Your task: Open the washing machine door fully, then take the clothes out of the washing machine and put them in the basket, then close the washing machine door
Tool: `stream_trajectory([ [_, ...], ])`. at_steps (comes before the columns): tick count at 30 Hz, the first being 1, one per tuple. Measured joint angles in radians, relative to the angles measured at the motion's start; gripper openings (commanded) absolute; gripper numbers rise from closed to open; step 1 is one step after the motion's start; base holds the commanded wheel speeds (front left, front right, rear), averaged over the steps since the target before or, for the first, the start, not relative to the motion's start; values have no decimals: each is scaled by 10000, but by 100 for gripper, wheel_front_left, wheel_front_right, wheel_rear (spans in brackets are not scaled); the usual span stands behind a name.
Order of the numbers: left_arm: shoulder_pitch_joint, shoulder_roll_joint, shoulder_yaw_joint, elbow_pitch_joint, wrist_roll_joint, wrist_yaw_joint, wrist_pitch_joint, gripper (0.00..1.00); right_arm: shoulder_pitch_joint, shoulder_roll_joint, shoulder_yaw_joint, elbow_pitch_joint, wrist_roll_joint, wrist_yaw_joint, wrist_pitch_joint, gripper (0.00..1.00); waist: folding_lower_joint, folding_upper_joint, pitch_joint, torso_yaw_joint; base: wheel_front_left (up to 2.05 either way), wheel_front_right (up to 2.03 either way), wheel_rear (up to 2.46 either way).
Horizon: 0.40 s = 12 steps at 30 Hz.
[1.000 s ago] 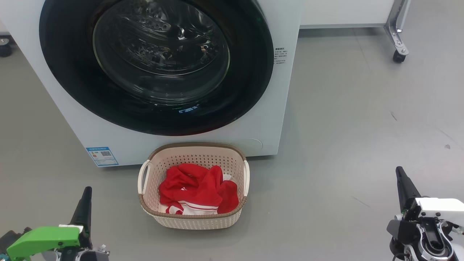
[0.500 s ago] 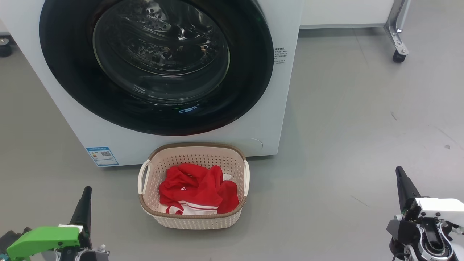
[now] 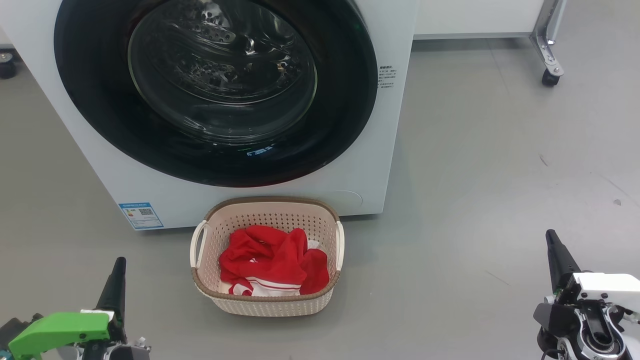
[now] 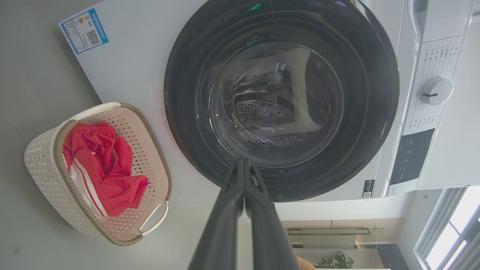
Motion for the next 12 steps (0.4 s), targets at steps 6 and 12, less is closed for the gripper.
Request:
stream_trajectory([
  [6,0,-4,6,-4,0,0,0,0,0,2,-6,-2,0,0,2,0,0,0,1,0,0,0,0],
  [12,0,-12,10,-6,0,0,0,0,0,4,-12,-4,0,0,2,0,0,0,1,0,0,0,0],
])
